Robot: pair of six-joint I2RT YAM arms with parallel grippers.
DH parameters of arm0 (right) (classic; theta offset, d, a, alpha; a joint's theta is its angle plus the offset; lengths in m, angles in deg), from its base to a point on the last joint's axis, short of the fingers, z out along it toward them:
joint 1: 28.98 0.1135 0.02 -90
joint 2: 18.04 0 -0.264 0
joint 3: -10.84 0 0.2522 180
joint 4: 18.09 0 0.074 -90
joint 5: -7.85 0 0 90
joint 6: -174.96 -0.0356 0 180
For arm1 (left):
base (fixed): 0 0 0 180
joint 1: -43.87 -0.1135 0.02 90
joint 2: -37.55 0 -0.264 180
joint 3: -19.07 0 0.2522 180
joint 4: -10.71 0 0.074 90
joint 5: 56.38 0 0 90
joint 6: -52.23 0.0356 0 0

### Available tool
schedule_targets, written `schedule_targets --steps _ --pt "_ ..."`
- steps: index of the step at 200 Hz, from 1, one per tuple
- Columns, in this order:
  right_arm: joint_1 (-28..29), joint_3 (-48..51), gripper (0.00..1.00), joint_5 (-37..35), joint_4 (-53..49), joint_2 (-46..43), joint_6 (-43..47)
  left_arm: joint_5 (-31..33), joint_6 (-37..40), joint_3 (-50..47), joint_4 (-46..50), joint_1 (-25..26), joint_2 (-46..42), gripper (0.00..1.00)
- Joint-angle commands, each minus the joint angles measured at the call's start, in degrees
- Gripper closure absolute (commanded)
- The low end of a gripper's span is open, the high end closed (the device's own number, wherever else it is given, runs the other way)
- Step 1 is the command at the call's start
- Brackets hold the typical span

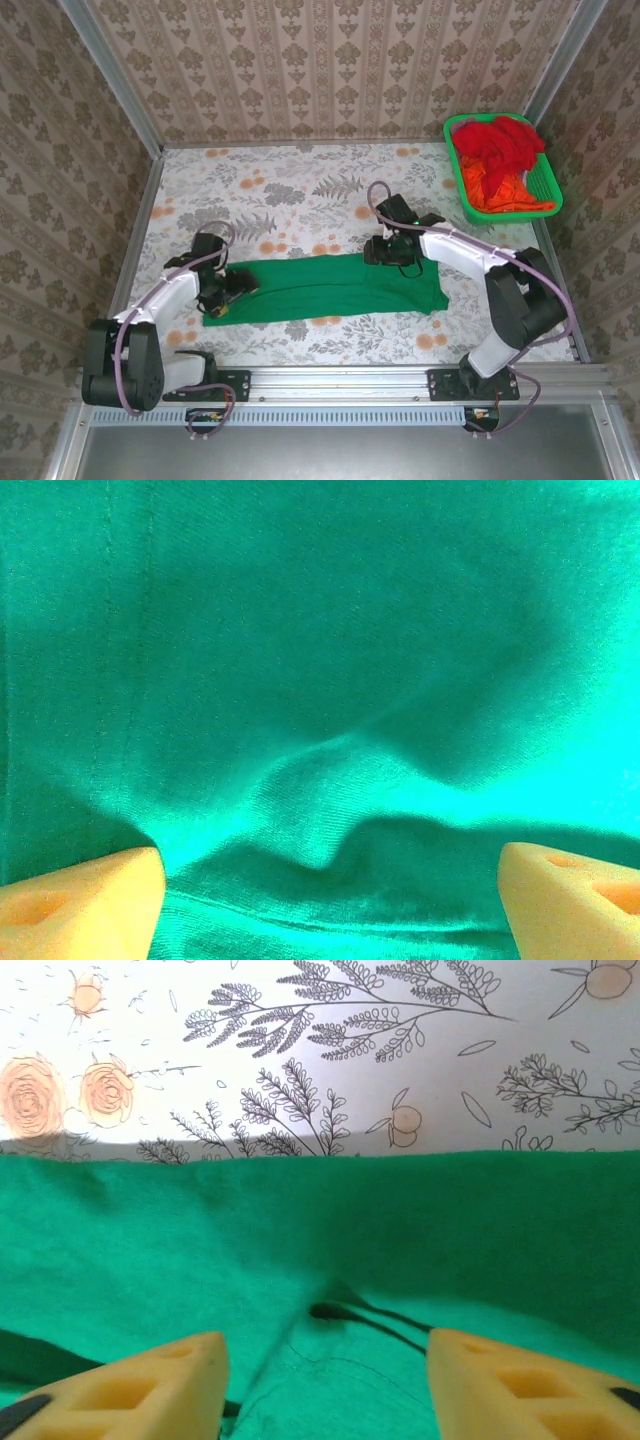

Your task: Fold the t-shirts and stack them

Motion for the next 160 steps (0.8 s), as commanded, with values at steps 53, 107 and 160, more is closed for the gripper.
schedule_targets --steps 53,107,160 --pt "5.98 -6.03 0.86 -9.02 -7.29 5.96 -0.76 -0.32 2.15 2.22 1.48 -1.17 -1.31 0.10" --pt "8.86 -8.62 1.00 -10.98 -7.58 4.42 4.92 -1.06 2.32 2.13 0.56 -1.46 -1.31 0.10" --pt "14.05 -10.62 1.00 -10.77 -9.06 7.17 9.76 -1.42 2.60 2.56 0.12 -1.43 -1.23 0.10"
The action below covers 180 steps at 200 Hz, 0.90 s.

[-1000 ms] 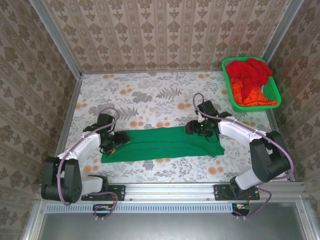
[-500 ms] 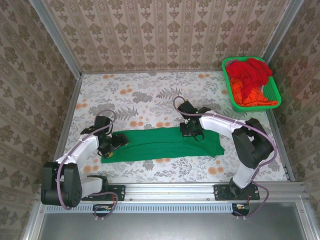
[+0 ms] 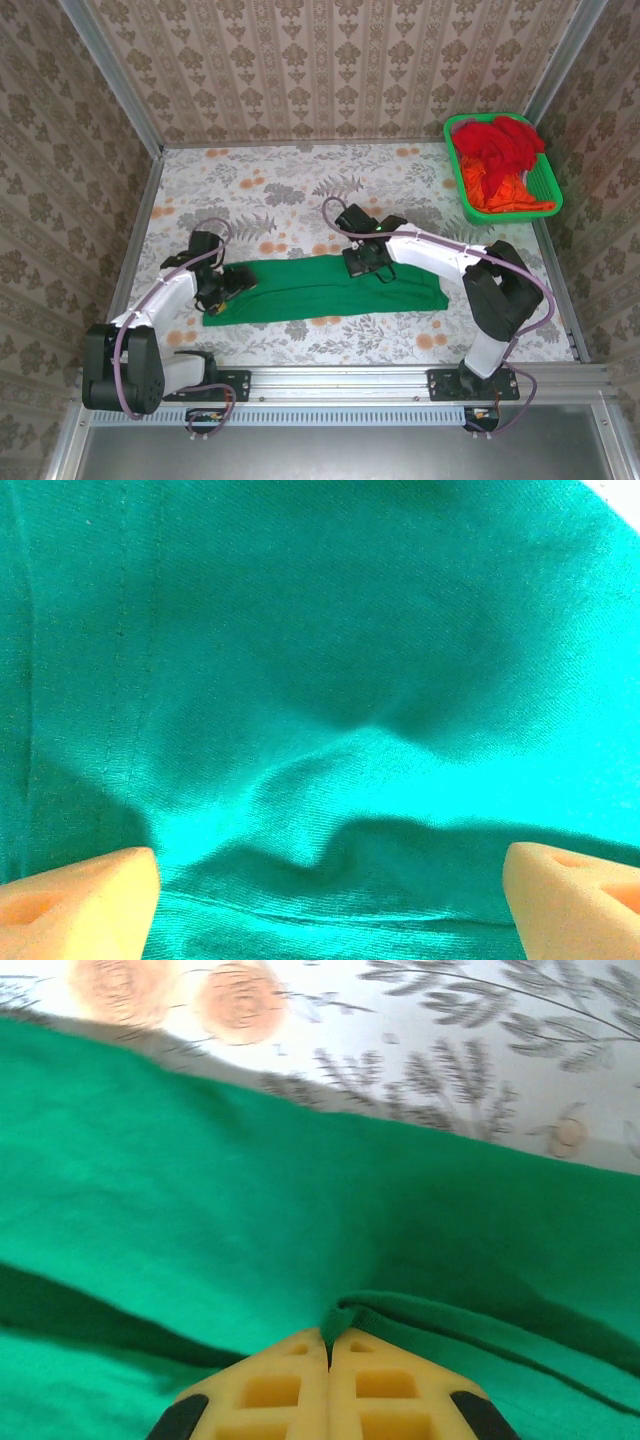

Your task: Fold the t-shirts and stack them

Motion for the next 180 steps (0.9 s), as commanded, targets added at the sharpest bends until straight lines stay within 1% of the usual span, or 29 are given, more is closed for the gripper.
schedule_targets --steps 1,11,24,33,48,54,60,72,78,102,130,146,153,158,160,164,180 --pt "1.37 -1.80 1.00 -1.27 -2.26 1.47 3.48 -0.98 1.28 1.67 -0.08 -0.34 -0.53 0.10" --pt "1.72 -1.91 1.00 -1.46 -2.50 2.13 3.50 -0.98 1.36 1.76 -0.17 -0.28 -0.52 0.10" --pt "1.74 -1.90 0.92 -1.68 -2.53 2.39 3.00 -1.06 1.37 1.89 -0.06 -0.28 -0.53 0.10" --pt "1.73 -1.68 0.81 -2.12 -2.26 1.96 2.63 -1.15 1.36 1.95 -0.04 -0.29 -0.52 0.10" --pt "1.74 -0.93 0.57 -2.86 -1.07 -0.17 2.15 -1.66 1.54 2.62 -0.07 -0.16 -0.65 0.10" --pt "1.74 -0.40 0.45 -3.23 -0.20 -1.37 1.98 -1.56 1.71 3.16 -0.12 0.06 -0.87 0.10" --pt "1.65 0.41 0.37 -3.63 0.88 -2.65 1.52 -1.35 1.99 3.71 -0.28 0.60 -1.02 0.09" --pt "1.11 2.50 0.31 -4.08 3.55 -5.11 0.61 -0.45 2.62 5.20 -1.03 2.44 -1.40 0.08" --pt "0.56 3.61 0.26 -4.15 4.97 -6.42 -0.26 -0.04 2.88 6.23 -1.67 3.57 -1.34 0.07" --pt "-2.66 8.54 0.25 -2.52 9.26 -10.21 -5.17 -0.78 4.66 10.91 -5.57 7.69 2.55 0.06" --pt "-6.69 13.28 0.25 2.44 12.34 -12.85 -9.71 -2.53 6.61 18.99 -6.37 11.95 13.16 0.06" --pt "-7.98 14.79 0.25 3.20 12.50 -14.06 -10.84 -4.20 7.14 23.02 -4.82 15.29 18.54 0.08" --pt "-8.33 15.32 0.25 2.97 12.38 -14.53 -11.00 -4.32 7.08 23.72 -4.23 16.91 20.04 0.09" --pt "-8.57 15.70 0.25 2.74 12.13 -14.89 -11.07 -4.32 6.97 23.90 -4.17 17.16 20.70 0.09" --pt "-8.66 15.80 0.25 2.70 12.11 -15.02 -11.10 -4.32 6.87 23.75 -4.17 18.61 20.91 0.09" --pt "-8.79 16.05 0.25 2.56 12.04 -15.27 -11.16 -4.32 6.56 23.58 -4.22 19.65 21.34 0.10" --pt "-9.41 16.87 0.25 2.64 12.18 -16.25 -11.26 -4.43 4.35 20.82 -4.78 22.23 21.65 0.10"
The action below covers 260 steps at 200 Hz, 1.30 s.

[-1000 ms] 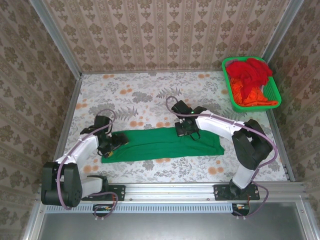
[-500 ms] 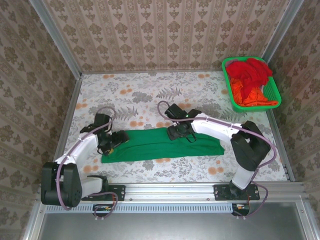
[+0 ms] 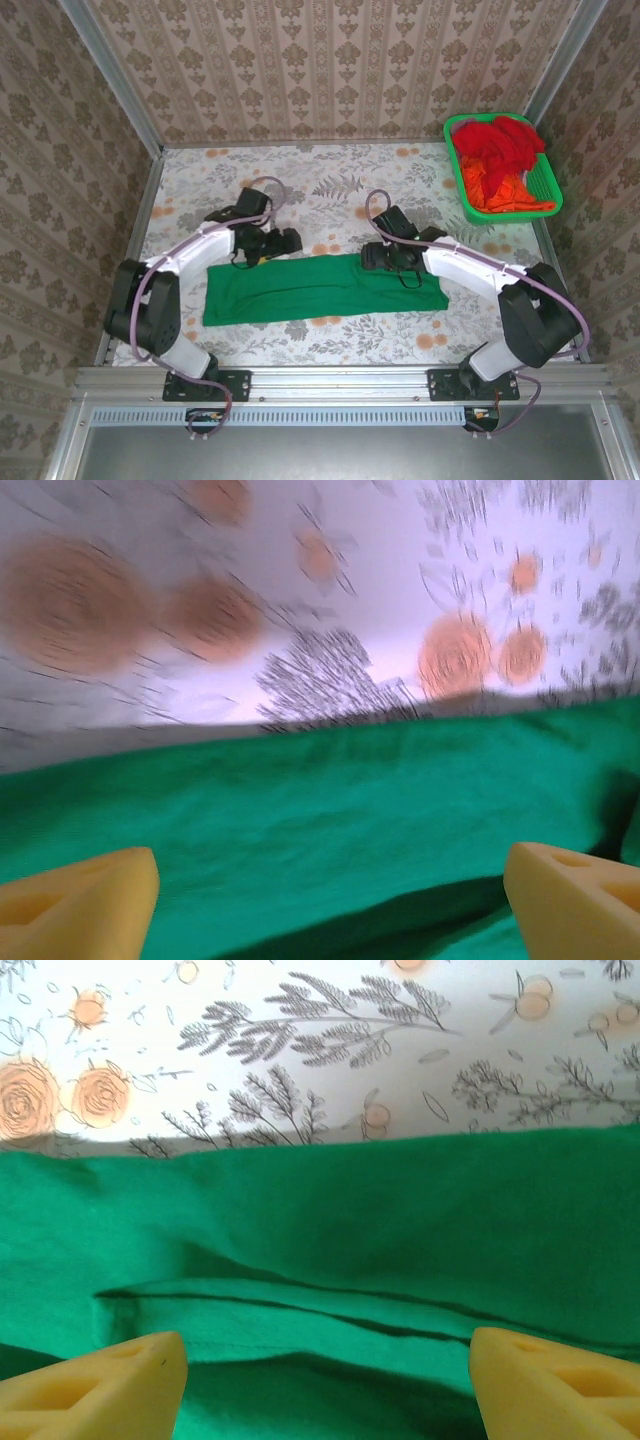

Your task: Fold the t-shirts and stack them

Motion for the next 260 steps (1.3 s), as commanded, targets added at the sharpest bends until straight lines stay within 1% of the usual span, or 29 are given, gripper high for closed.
schedule_targets --steps 1,25,48,60,76,88,111,126,142,155,167,191,195,214,239,260 --pt "-0.72 1.35 0.25 1.33 1.30 -3.07 -2.28 -1.82 -0.85 -2.21 1.84 4.09 0.50 0.10" --pt "-1.38 1.16 0.25 1.74 1.22 -3.36 -1.61 -3.42 -4.09 -8.21 0.49 6.72 -2.08 0.10" --pt "-1.22 -0.17 0.25 4.34 2.17 -2.71 0.23 -5.04 -7.47 -14.66 -2.52 7.51 -5.29 0.10" --pt "-0.22 -1.20 0.26 6.01 2.92 -1.91 1.99 -5.42 -8.78 -17.02 -3.43 7.51 -6.35 0.10" --pt "2.25 -3.12 0.28 5.86 2.01 -0.05 3.69 -5.79 -9.86 -18.54 -4.03 7.51 -8.02 0.10" --pt "4.23 -4.46 0.32 5.93 0.95 1.82 3.79 -5.10 -10.07 -18.52 -3.64 7.51 -9.58 0.09" --pt "8.29 -6.19 0.45 6.82 0.00 4.97 2.93 -3.62 -10.04 -17.90 -2.29 6.85 -12.70 0.08" --pt "10.12 -6.27 0.51 7.85 0.70 6.77 1.21 -3.14 -10.08 -18.18 -0.89 5.67 -14.28 0.08" --pt "10.82 -5.22 0.58 9.88 2.32 8.31 -1.65 -3.13 -10.08 -19.47 0.30 4.01 -16.30 0.09" --pt "10.80 -3.94 0.60 11.30 3.74 9.60 -3.76 -3.13 -9.79 -21.31 1.16 2.77 -18.47 0.09" --pt "10.76 -3.49 0.62 11.22 3.49 11.15 -4.91 -2.64 -9.66 -23.42 2.35 1.55 -20.30 0.09" --pt "10.49 -2.49 0.63 9.96 2.22 12.84 -5.94 -3.02 -9.48 -28.26 3.24 -0.42 -23.02 0.09" --pt "10.30 -2.09 0.63 9.79 2.07 12.82 -6.17 -3.12 -9.48 -28.96 3.20 -2.10 -23.37 0.09" --pt "8.98 -0.43 0.64 9.53 2.19 12.25 -6.75 -2.76 -9.06 -31.54 4.34 -4.69 -25.01 0.09" --pt "6.68 0.50 0.63 8.81 1.21 12.43 -7.42 -2.34 -7.00 -31.16 7.90 -9.21 -28.72 0.09" --pt "5.33 0.81 0.63 7.36 0.66 12.72 -7.90 -3.42 -5.89 -29.24 8.61 -10.50 -31.07 0.09"
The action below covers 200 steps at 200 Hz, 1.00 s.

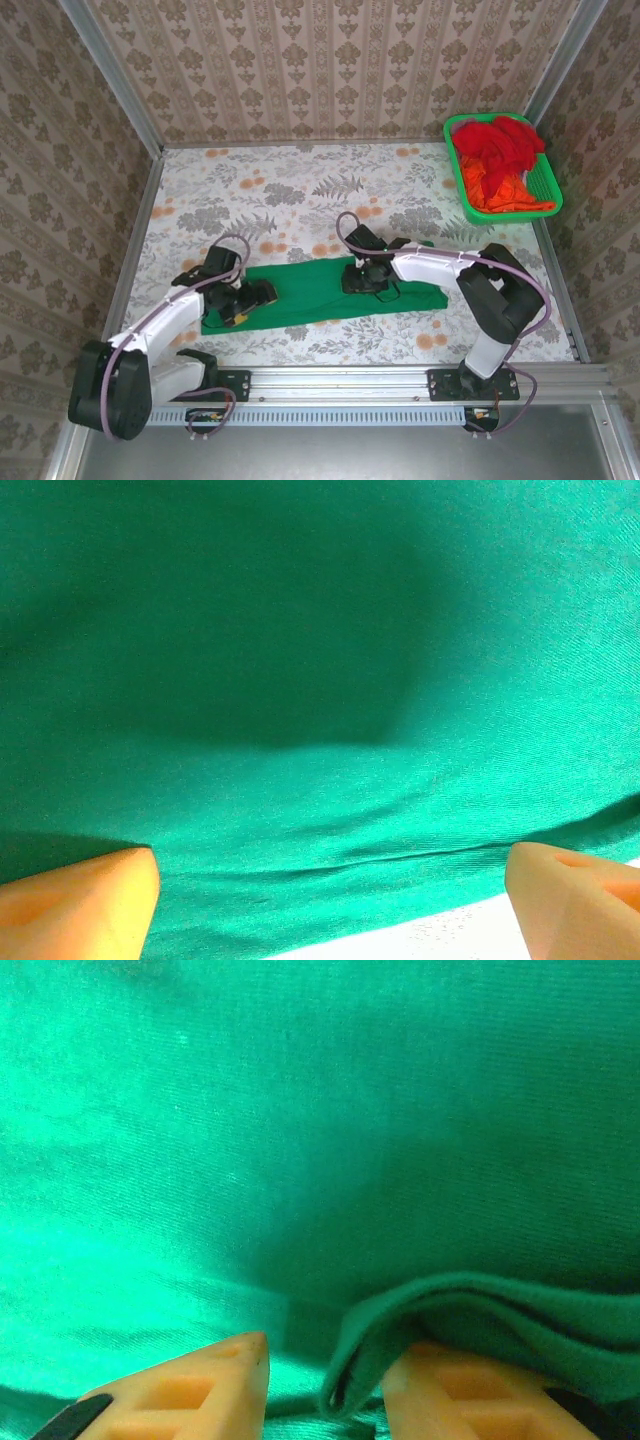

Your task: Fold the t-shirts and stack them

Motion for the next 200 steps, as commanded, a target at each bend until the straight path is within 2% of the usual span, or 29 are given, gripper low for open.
schedule_targets --steps 1,24,52,84,120,143,158,173,192,200 --pt "-2.36 2.27 0.63 -3.78 -3.39 0.59 -1.90 0.81 2.45 0.84 5.27 -1.45 -2.24 0.09" --pt "-4.22 2.27 0.64 -3.22 -0.67 3.17 -1.36 -0.23 1.74 0.16 0.16 -1.45 -0.31 0.08" --pt "-5.18 -5.16 0.63 -2.70 -1.33 10.22 4.54 -2.00 -2.16 -1.05 -10.05 -1.12 8.83 0.09" --pt "-6.36 -21.46 0.63 -1.08 -4.80 21.28 10.53 0.67 -4.21 -0.13 -10.02 4.12 13.56 0.09" --pt "-7.48 -43.03 0.62 3.12 -9.09 35.00 10.90 2.19 -7.45 -1.24 -6.82 11.26 9.46 0.08" --pt "-7.48 -55.20 0.61 8.35 -11.71 42.10 8.58 -0.49 -8.04 -0.54 -9.07 14.18 8.09 0.08" --pt "-7.13 -58.02 0.58 9.82 -10.97 42.76 7.56 1.46 -6.39 2.70 -7.05 15.95 6.75 0.07" --pt "-7.37 -58.20 0.54 8.33 -10.97 40.98 7.47 4.89 -3.80 5.80 -3.30 15.55 4.33 0.06" --pt "-8.06 -54.22 0.49 6.15 -9.64 35.55 7.73 7.46 -0.05 8.59 0.58 12.13 2.30 0.06" --pt "-8.32 -50.23 0.47 4.97 -5.75 31.83 6.95 7.21 1.85 8.92 1.22 9.80 2.05 0.06"
